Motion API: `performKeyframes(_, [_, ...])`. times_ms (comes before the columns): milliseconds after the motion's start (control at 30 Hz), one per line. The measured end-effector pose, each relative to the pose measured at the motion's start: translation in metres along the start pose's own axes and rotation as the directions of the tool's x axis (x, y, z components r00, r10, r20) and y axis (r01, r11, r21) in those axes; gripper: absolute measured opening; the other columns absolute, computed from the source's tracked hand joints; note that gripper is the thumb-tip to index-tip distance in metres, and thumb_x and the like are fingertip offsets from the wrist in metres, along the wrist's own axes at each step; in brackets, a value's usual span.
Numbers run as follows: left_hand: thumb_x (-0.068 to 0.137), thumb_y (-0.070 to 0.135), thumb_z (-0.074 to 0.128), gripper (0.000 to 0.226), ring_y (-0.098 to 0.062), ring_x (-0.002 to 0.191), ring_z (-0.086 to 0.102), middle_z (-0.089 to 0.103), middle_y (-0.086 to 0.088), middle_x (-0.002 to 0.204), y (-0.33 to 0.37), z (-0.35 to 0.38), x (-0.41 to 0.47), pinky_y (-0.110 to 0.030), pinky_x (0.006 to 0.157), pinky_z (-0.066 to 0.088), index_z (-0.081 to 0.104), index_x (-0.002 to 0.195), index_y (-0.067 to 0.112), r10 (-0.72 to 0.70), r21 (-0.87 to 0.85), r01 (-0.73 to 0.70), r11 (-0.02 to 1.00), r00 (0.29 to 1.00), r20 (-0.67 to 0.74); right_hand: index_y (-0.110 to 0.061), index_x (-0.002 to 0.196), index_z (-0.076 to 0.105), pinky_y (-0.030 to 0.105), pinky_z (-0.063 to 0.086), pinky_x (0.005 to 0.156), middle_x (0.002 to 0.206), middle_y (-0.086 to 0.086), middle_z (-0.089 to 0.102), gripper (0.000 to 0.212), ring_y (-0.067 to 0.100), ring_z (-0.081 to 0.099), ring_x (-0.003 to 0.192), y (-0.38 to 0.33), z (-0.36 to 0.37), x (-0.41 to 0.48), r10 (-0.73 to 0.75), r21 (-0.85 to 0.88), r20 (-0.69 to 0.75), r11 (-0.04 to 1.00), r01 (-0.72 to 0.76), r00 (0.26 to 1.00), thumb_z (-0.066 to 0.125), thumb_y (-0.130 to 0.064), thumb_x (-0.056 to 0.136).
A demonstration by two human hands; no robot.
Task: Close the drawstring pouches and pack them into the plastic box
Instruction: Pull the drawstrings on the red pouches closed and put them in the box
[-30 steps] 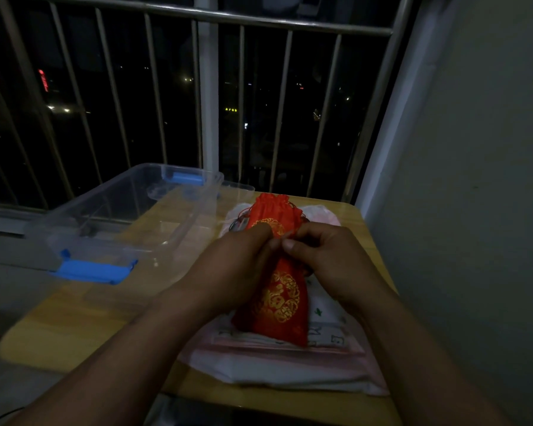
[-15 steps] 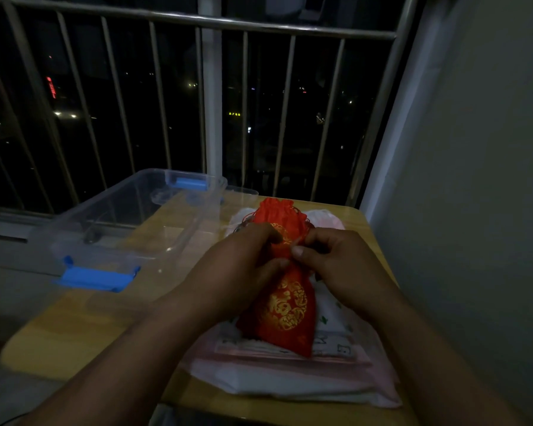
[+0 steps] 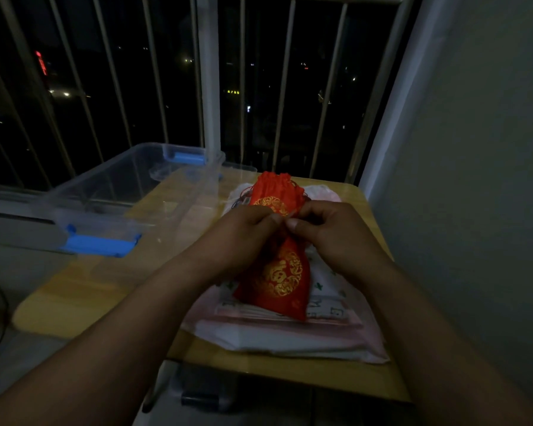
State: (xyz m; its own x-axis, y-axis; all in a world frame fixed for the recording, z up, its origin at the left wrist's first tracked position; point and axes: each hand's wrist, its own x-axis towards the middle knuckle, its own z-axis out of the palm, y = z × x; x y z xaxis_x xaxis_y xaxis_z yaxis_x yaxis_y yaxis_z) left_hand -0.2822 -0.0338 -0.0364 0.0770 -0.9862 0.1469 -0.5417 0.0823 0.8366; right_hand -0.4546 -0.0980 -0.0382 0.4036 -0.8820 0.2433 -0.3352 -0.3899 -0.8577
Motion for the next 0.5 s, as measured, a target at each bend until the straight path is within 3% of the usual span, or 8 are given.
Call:
performKeyframes(100, [0.106,0.032,0.053,0.036,-0.012,0.048,0.055,0.065,-0.001,0.062,0.0018,-0.0029,-0.0017,-0.024,0.052,0.041,0.073,0.091,0.006,-0.071,-0.154,0.08,0.985,0.996,0.058,-0.012,0.092,0.077,0.024,0.056,0.075,0.091,0.003,0.077,0.01,0.015,0.073,0.087,-0.0014,0.0001,-0.0017,-0.013,-0.019,0.007,1.0,0.013,1.0,0.072,-0.019,0.095])
performKeyframes(200, [0.106,0.036,0.052,0.049,-0.028,0.063,0.052,0.067,-0.016,0.071,0.0012,-0.0068,-0.0016,-0.035,0.061,0.039,0.071,0.084,-0.003,-0.11,-0.269,0.13,0.954,0.99,0.089,-0.013,0.09,0.078,0.027,0.057,0.079,0.089,0.001,0.078,0.01,0.014,0.073,0.086,-0.0028,-0.0004,-0.002,-0.021,-0.019,0.017,1.0,0.022,1.0,0.072,-0.019,0.095])
performKeyframes(333, [0.101,0.03,0.062,0.034,-0.028,0.068,0.054,0.073,-0.02,0.079,0.0008,-0.0094,-0.0027,-0.038,0.066,0.043,0.076,0.083,0.004,-0.119,-0.203,0.137,0.97,0.988,0.097,-0.017,0.089,0.078,0.028,0.058,0.08,0.089,-0.001,0.077,0.011,0.011,0.073,0.086,-0.0034,-0.0014,-0.0023,-0.016,-0.012,0.05,1.0,0.017,0.999,0.071,-0.022,0.096])
performKeyframes(500, [0.099,0.027,0.067,0.025,-0.029,0.07,0.059,0.074,-0.018,0.081,0.0018,-0.0102,-0.0043,-0.041,0.069,0.047,0.078,0.087,0.008,-0.132,-0.244,0.158,0.957,0.984,0.119,-0.017,0.09,0.078,0.04,0.059,0.089,0.091,0.001,0.077,0.012,0.016,0.072,0.091,-0.0016,-0.0034,-0.0015,-0.014,0.005,0.075,1.0,0.013,0.997,0.07,-0.021,0.097])
